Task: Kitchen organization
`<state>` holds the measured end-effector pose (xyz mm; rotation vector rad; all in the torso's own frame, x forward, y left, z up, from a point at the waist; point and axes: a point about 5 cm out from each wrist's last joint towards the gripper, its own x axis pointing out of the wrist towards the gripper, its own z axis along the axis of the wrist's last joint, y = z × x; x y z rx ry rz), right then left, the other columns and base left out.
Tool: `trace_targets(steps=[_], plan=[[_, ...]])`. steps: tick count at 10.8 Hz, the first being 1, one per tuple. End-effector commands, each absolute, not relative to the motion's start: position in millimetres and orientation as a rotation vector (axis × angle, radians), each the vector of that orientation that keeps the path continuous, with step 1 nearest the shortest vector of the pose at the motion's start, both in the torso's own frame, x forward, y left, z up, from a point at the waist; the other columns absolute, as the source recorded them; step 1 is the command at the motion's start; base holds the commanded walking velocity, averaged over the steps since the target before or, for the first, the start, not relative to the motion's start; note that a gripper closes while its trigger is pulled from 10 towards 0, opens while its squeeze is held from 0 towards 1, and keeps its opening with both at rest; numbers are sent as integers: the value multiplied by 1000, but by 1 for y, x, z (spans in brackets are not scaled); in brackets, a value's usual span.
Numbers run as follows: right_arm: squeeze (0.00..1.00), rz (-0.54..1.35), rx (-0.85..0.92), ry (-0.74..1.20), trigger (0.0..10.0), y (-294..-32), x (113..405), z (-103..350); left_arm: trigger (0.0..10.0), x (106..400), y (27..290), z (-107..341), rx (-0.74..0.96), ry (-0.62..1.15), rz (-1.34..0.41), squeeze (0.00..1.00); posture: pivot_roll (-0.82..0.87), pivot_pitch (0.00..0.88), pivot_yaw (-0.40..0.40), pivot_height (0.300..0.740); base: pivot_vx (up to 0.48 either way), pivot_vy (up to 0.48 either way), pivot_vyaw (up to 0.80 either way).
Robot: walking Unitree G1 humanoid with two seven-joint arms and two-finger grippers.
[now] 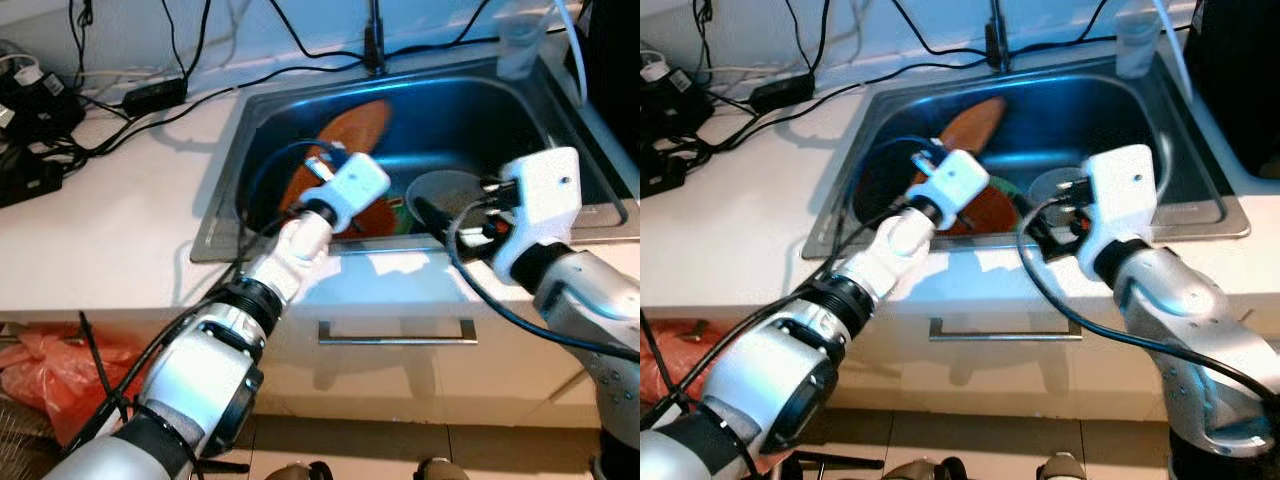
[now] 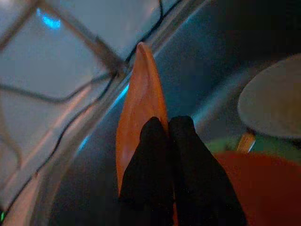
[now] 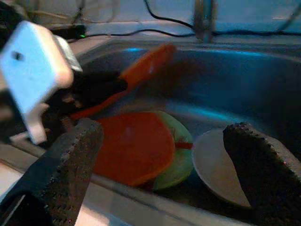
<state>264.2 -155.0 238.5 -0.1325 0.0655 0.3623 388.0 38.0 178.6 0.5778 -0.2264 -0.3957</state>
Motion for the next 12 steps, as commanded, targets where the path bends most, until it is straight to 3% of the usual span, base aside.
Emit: trace_targets(steps=[1, 5, 6, 12], plan=[[0, 415, -140, 56, 10000, -144, 269, 242, 10000, 396, 52, 188, 567, -219, -328, 220, -251, 114, 225, 740, 0, 0, 0], [0, 480, -184, 76, 10000, -136, 283, 243, 10000, 399, 62, 182, 552, -140, -302, 247, -277, 125, 204, 740, 0, 0, 0], [0, 490, -206, 77, 10000, -136, 289, 245, 10000, 400, 63, 180, 538, -119, -292, 1000, -279, 126, 200, 740, 0, 0, 0], [0, 530, -214, 54, 10000, -132, 294, 252, 10000, 398, 62, 171, 524, -75, -295, 1000, -280, 130, 192, 740, 0, 0, 0]])
